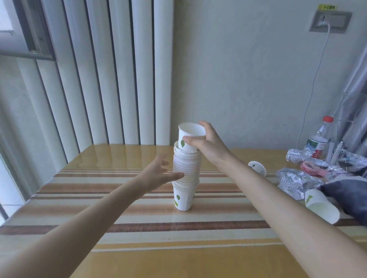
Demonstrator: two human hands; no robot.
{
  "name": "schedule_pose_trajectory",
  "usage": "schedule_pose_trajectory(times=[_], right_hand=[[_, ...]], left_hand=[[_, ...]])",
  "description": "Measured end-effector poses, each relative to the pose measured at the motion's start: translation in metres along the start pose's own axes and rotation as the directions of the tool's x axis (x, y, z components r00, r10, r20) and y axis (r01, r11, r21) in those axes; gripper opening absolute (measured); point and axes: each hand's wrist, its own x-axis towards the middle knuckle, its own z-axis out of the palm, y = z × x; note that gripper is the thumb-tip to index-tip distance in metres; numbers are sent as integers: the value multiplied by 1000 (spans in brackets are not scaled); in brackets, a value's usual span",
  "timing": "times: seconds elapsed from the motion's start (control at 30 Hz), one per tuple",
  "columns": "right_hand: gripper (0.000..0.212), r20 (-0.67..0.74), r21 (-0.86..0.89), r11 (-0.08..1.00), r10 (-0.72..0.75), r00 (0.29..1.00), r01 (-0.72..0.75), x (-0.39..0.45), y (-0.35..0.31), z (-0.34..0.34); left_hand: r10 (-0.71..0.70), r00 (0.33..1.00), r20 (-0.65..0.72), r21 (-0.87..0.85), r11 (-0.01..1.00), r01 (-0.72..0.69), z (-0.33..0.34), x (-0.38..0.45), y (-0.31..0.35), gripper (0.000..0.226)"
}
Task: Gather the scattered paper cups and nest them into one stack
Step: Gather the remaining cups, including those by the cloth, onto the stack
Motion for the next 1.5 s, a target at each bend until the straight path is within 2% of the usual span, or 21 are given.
schedule_pose_trajectory(times=[0.13, 0.23, 0.3, 0.43, 0.5, 0.57, 0.63, 0.7, 0.83, 0.9, 1.0, 1.07, 1.13, 1.27, 1.4, 1.5], right_hand=[[78, 87, -117, 990, 86, 992, -76, 0, 16, 9], [60, -6, -195, 978, 67, 998, -67, 0, 28, 17], [57, -30, -245, 966, 75, 997, -80, 0, 32, 20], [67, 47, -242, 968, 86, 995, -72, -7, 31, 12], [66, 9, -175, 982, 75, 997, -72, -16, 35, -6], [53, -86, -227, 969, 78, 993, -95, -30, 50, -32], [29, -171, -422, 897, 60, 984, -128, -49, 73, -63], [20, -230, -565, 802, 73, 970, -195, -68, 98, -97], [19, -277, -747, 595, 125, 953, -296, -98, 135, -165], [18, -293, -769, 552, 143, 945, -322, -104, 155, -197], [19, -310, -778, 535, 127, 942, -328, -104, 184, -239], [29, -276, -811, 499, 131, 952, -304, -102, 200, -260], [48, -171, -862, 449, 180, 969, -235, -100, 213, -273], [68, 5, -893, 441, 200, 980, -86, -93, 237, -277], [89, 164, -920, 390, 269, 949, 49, -89, 237, -271], [87, 212, -928, 358, 268, 940, 107, -89, 235, -268]], left_hand=[[-6, 999, -34, 24, 1000, 7, 0, -6, -20, 64], [-15, 1000, -27, 118, 993, 18, -2, -12, -37, 34], [-19, 1000, -19, 185, 982, 22, -1, -18, -47, 19], [-1, 999, 46, 351, 936, -15, 10, -30, -54, 16], [24, 994, 105, 381, 923, -62, 23, -34, -46, 20], [49, 984, 171, 400, 909, -115, 41, -34, -34, 15], [66, 974, 218, 414, 897, -154, 65, -31, -20, 9], [94, 959, 266, 465, 859, -213, 91, -23, -4, 14], [136, 940, 312, 659, 682, -317, 133, 12, 23, 21], [133, 951, 279, 679, 673, -294, 152, 37, 36, 24], [137, 979, 151, 721, 662, -204, 178, 75, 60, 36], [124, 989, 82, 714, 685, -145, 193, 102, 73, 45], [87, 996, 31, 663, 743, -85, 209, 129, 80, 53], [-14, 998, 64, 497, 867, -20, 242, 169, 84, 70], [-56, 993, 106, 498, 867, -5, 262, 182, 77, 78], [-50, 994, 101, 493, 870, -6, 270, 179, 74, 70]])
